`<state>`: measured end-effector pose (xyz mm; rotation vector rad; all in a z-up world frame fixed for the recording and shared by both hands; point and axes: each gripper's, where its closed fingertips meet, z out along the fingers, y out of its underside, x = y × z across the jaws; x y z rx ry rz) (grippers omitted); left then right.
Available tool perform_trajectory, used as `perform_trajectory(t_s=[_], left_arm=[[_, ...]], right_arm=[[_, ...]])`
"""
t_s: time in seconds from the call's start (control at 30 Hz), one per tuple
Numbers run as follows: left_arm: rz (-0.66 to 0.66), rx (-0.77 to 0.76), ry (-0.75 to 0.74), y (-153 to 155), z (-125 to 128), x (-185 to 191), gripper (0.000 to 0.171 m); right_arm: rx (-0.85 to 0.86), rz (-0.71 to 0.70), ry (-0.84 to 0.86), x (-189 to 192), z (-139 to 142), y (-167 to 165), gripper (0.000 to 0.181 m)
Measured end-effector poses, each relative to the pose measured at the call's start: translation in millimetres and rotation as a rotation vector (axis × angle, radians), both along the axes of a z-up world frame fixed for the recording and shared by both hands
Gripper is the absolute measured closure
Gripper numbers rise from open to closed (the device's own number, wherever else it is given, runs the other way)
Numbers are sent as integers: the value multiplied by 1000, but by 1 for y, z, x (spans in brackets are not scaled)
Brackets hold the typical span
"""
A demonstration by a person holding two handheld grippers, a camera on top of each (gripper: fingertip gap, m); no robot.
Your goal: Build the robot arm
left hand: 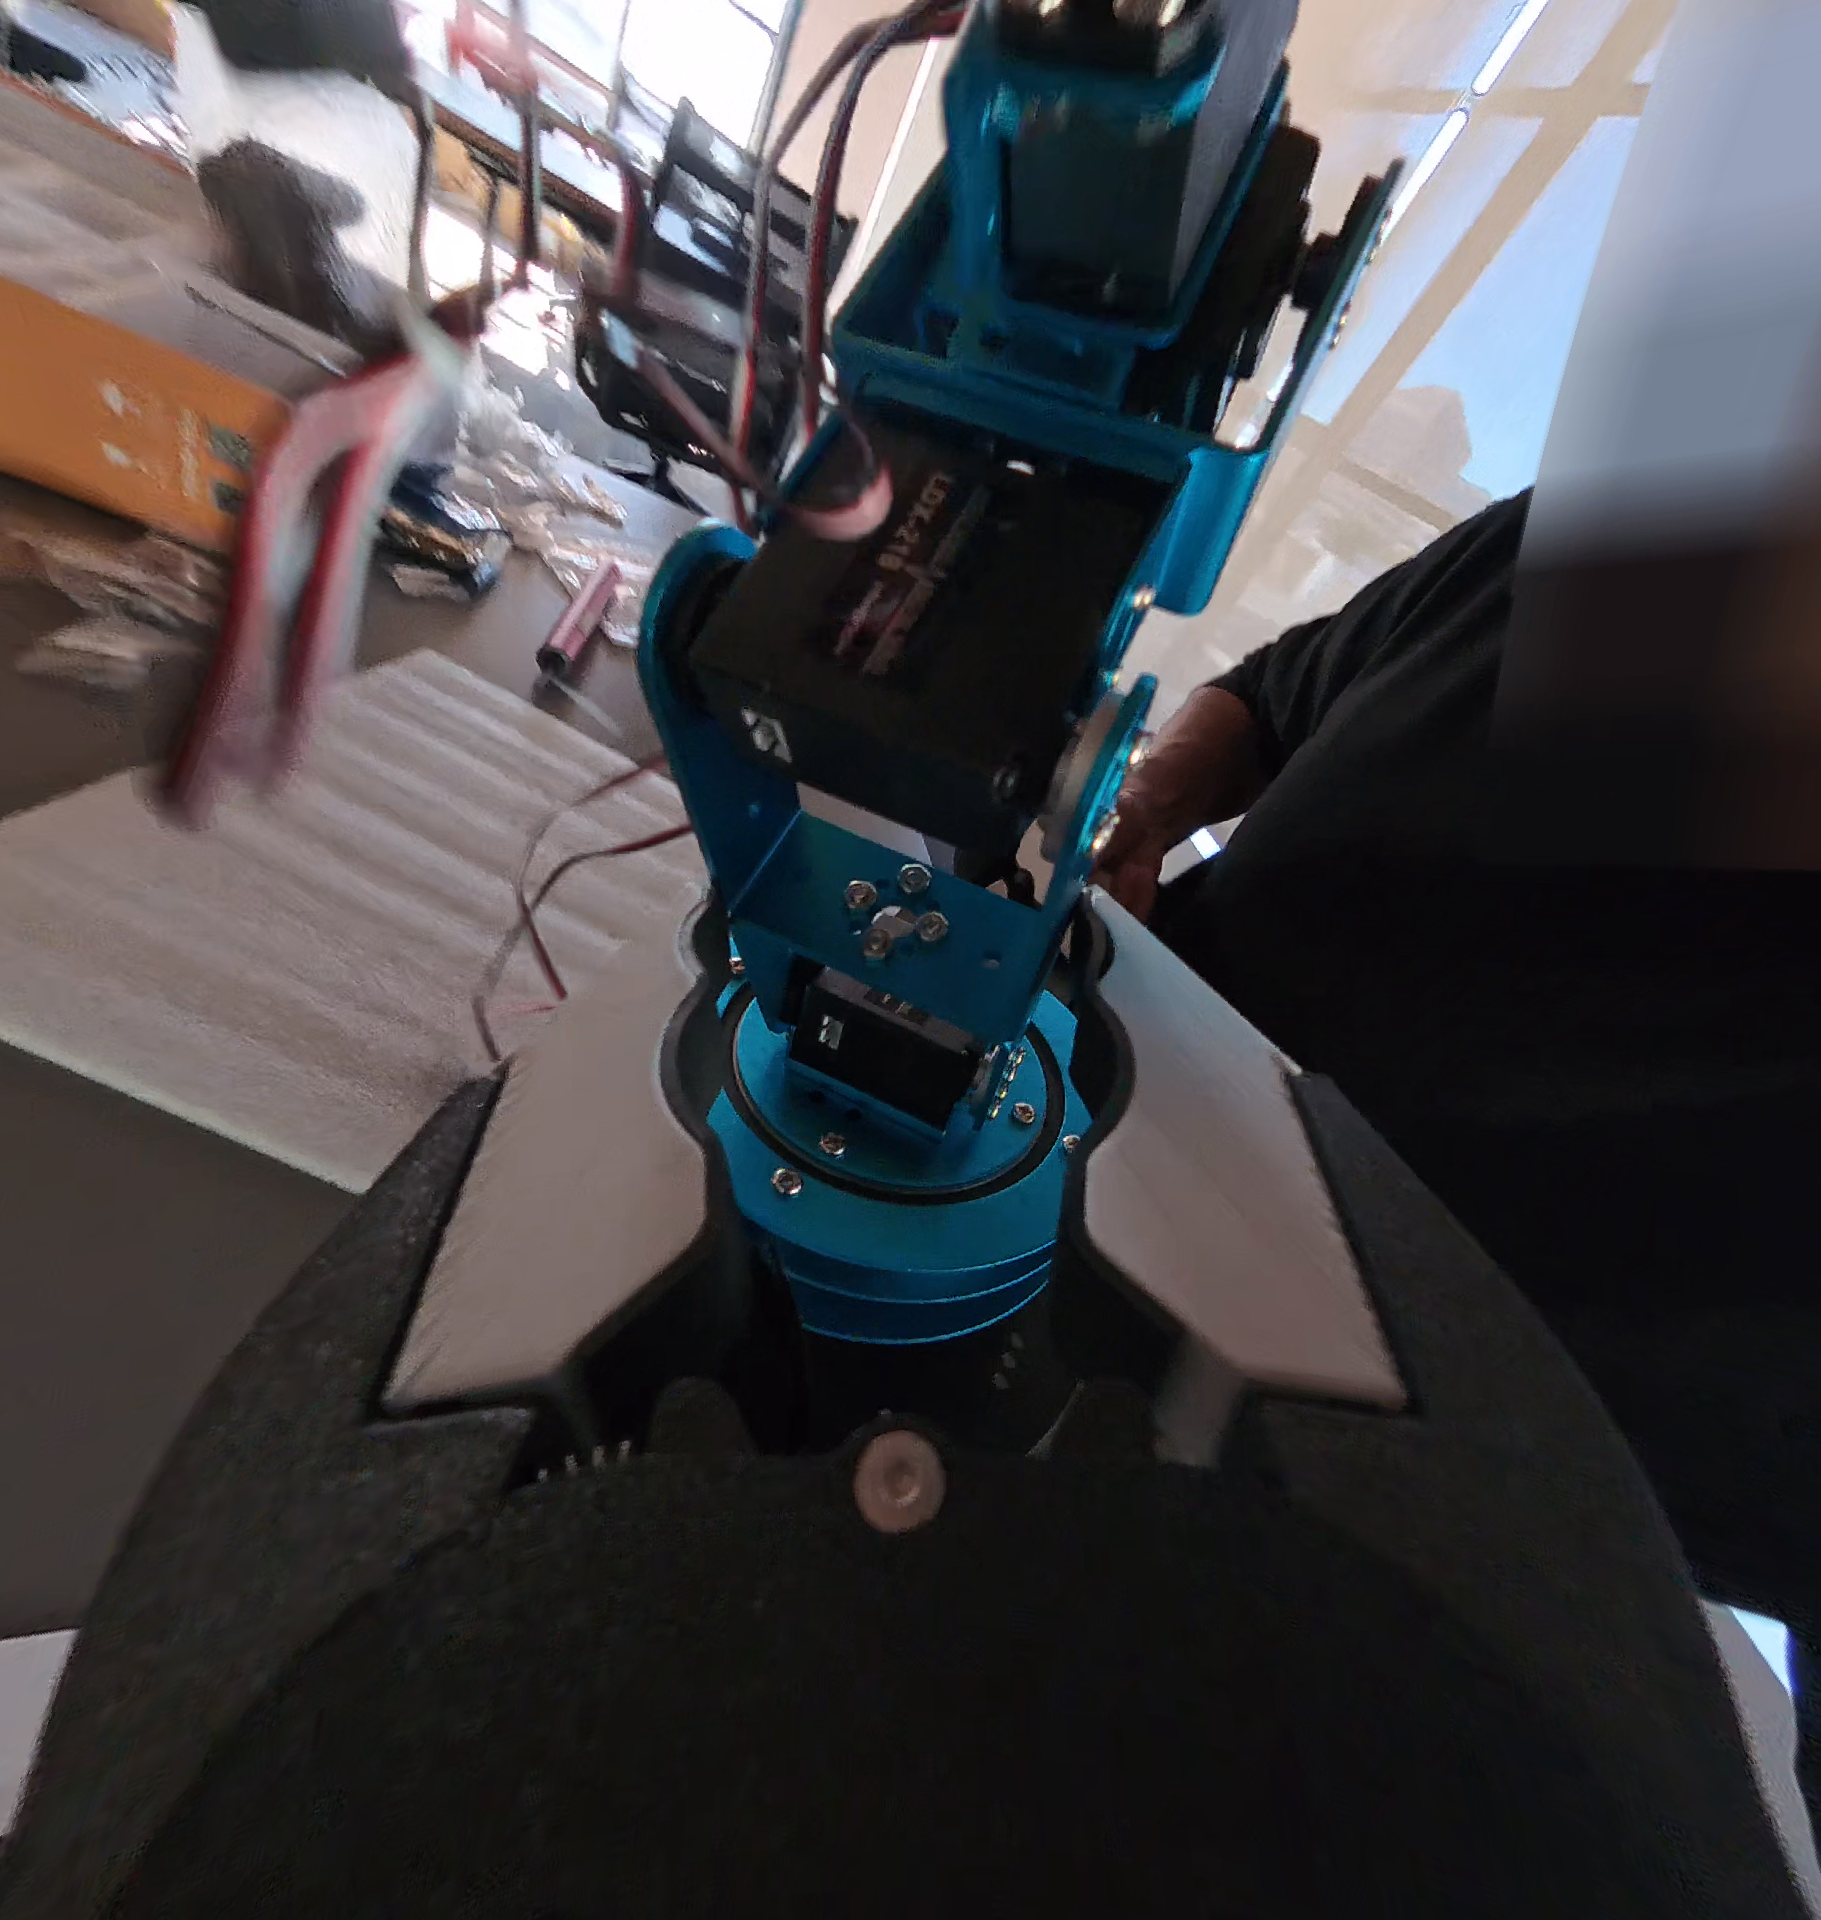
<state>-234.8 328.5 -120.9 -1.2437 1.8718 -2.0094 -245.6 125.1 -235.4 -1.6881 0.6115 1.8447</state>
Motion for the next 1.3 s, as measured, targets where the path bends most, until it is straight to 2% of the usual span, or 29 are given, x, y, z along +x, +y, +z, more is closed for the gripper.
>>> perform_trajectory(t_s=[0.1, 0.2, 0.47, 0.57, 0.67, 0.83, 1.07, 1.3], left_arm=[[35, 13, -20, 3, 10, -2, 108], [81, 30, -48, 6, 19, 5, 108], [237, 135, -70, 23, 41, 79, 107], [287, 185, -83, 32, 44, 94, 107], [331, 223, -49, 35, 27, 93, 107], [364, 249, 41, 30, -11, 80, 107], [389, 375, 116, 18, -46, 76, 107], [382, 385, 167, 13, -36, 71, 107]], right_arm=[[29, 13, -59, 10, 12, 2, 179], [48, 4, -143, 37, 21, 8, 179], [102, -77, -409, 177, 53, 46, 178], [99, -48, -445, 207, 50, 65, 178], [59, -17, -416, 216, 30, 78, 178], [17, 34, -419, 214, 3, 75, 177], [-82, 93, -572, 225, -41, 78, 171], [-87, 199, -531, 212, -43, 70, 170]])
